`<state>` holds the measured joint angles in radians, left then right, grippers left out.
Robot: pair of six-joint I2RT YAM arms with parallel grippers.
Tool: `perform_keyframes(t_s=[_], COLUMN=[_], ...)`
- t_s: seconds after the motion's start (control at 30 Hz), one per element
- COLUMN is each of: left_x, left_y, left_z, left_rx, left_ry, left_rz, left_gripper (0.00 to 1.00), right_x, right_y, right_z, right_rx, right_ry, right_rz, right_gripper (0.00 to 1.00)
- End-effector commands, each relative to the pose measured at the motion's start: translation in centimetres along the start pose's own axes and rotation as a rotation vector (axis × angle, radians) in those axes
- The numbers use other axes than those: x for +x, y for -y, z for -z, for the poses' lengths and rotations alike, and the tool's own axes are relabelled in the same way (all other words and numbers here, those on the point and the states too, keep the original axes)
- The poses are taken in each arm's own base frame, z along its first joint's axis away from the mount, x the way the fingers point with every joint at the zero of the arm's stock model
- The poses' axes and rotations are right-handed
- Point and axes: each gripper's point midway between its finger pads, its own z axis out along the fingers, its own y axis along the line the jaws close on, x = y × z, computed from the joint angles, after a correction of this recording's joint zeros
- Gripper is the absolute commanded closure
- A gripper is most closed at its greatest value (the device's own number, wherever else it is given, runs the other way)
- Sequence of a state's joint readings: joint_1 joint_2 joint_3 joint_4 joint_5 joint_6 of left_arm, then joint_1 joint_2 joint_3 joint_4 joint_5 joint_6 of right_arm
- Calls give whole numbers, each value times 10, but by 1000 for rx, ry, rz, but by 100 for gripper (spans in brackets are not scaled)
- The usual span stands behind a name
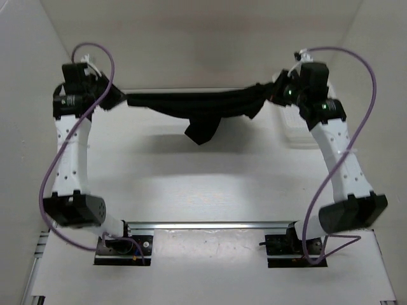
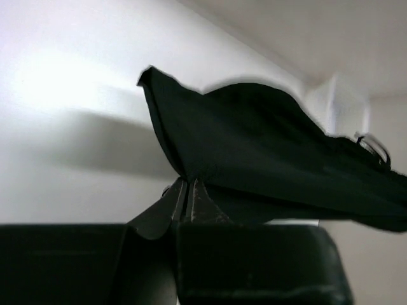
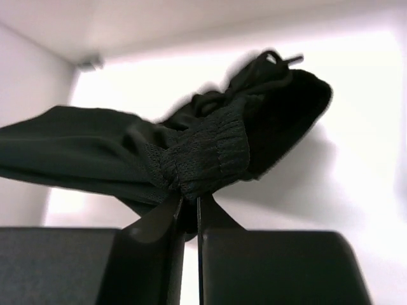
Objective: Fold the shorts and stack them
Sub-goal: Flatten the shorts out
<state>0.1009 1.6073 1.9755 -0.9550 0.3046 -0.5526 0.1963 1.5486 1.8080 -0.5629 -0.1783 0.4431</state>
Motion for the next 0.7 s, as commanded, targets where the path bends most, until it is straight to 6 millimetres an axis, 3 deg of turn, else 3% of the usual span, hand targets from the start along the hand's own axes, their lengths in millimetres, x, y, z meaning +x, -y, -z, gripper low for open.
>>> perform_keyframes(t_s=[0.0, 0.03, 0.07, 0.1, 0.13, 0.17, 0.2, 0.27, 0.37, 0.4, 0.5, 0.6, 0.63, 0.67], left_x=[85, 103, 124, 177, 197, 221, 253, 270, 269, 264, 266, 290, 303, 306], left_y=[-34, -39, -52, -79, -85, -95, -117, -125, -127, -126, -129, -142, -146, -148], left_z=[3, 17, 18, 11, 18, 19, 20, 22, 25, 24, 26, 25, 24, 23], left_rx=[-63, -65, -87, -136, -124, -140, -192, -208, -217, -222, -248, -291, -306, -311], left_ry=[-159, -159, -194, -304, -330, -384, -456, -493, -477, -460, -474, -543, -577, -578], left_rz=[29, 23, 35, 62, 80, 91, 127, 152, 145, 138, 151, 174, 180, 191], left_gripper=[90, 90, 85, 73, 27, 11, 6, 4, 10, 22, 40, 35, 18, 12], right_x=[50, 58, 112, 134, 149, 193, 204, 231, 248, 256, 288, 321, 323, 329], right_y=[38, 40, 70, 81, 84, 106, 116, 127, 126, 126, 119, 112, 107, 100], right_z=[19, 42, 42, 50, 69, 75, 91, 103, 112, 113, 112, 112, 108, 109], right_rx=[107, 123, 206, 239, 249, 311, 369, 422, 437, 453, 462, 448, 414, 381], right_ry=[-22, 2, -96, -117, -112, -186, -177, -209, -250, -280, -412, -504, -496, -515], right_rz=[46, 50, 26, 7, 4, -43, -66, -139, -216, -267, -402, -555, -590, -636], right_gripper=[100, 100, 97, 84, 38, 23, 16, 13, 15, 18, 24, 17, 13, 10])
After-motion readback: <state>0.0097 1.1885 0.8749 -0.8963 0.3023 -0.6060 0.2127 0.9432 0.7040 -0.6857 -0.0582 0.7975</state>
